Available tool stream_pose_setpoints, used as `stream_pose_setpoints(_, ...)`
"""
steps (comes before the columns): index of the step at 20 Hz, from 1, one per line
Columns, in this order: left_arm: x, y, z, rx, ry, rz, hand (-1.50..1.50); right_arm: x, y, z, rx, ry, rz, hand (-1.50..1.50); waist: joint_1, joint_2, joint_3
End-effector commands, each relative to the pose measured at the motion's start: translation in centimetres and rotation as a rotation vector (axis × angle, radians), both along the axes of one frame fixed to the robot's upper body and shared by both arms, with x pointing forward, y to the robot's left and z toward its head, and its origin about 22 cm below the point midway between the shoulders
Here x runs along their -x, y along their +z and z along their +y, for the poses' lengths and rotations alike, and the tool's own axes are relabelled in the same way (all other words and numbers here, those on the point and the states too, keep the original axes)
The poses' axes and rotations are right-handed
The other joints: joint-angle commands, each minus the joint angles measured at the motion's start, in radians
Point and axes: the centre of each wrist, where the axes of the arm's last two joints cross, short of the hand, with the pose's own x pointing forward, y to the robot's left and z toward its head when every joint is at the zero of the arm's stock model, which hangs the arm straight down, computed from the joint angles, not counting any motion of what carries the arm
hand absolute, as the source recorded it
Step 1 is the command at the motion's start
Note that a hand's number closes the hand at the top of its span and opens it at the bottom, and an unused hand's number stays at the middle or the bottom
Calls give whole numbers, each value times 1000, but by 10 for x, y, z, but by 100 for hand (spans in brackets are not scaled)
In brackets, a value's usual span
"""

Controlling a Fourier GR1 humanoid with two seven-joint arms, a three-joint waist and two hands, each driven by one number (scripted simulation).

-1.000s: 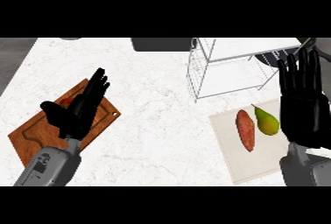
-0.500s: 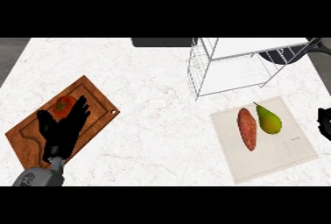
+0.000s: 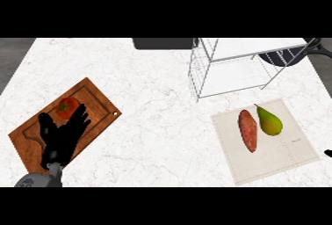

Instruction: Pick the sweet potato from the placemat and place it in the tiered shelf

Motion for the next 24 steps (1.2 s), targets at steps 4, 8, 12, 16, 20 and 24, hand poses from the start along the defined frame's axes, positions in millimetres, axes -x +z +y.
stream_pose_setpoints(4, -5, 7, 12, -6, 25, 30, 0, -30, 63, 15, 64, 215, 128, -150, 0, -2, -3)
stream_pose_setpoints(8, 12, -1, 15, -4, 24, 23, 0, -32, 90, 50, 152, 245, 215, -150, 2, -4, -5)
stream_pose_setpoints(12, 6, 15, 17, -13, 13, 32, 0, -37, 94, 80, 179, 157, 270, -150, 2, -3, -3)
stream_pose_setpoints(16, 11, -6, 0, 2, -8, 27, 0, -66, 100, 129, 237, 94, 301, -150, 13, 0, -3)
stream_pose_setpoints(20, -7, 11, 18, -15, 8, 31, 0, -74, 109, 150, 341, 37, 397, -150, 12, 1, -3)
stream_pose_setpoints(24, 23, 4, 9, 8, 1, 44, 0, -85, 77, 174, 344, 43, 478, -150, 17, -1, -2)
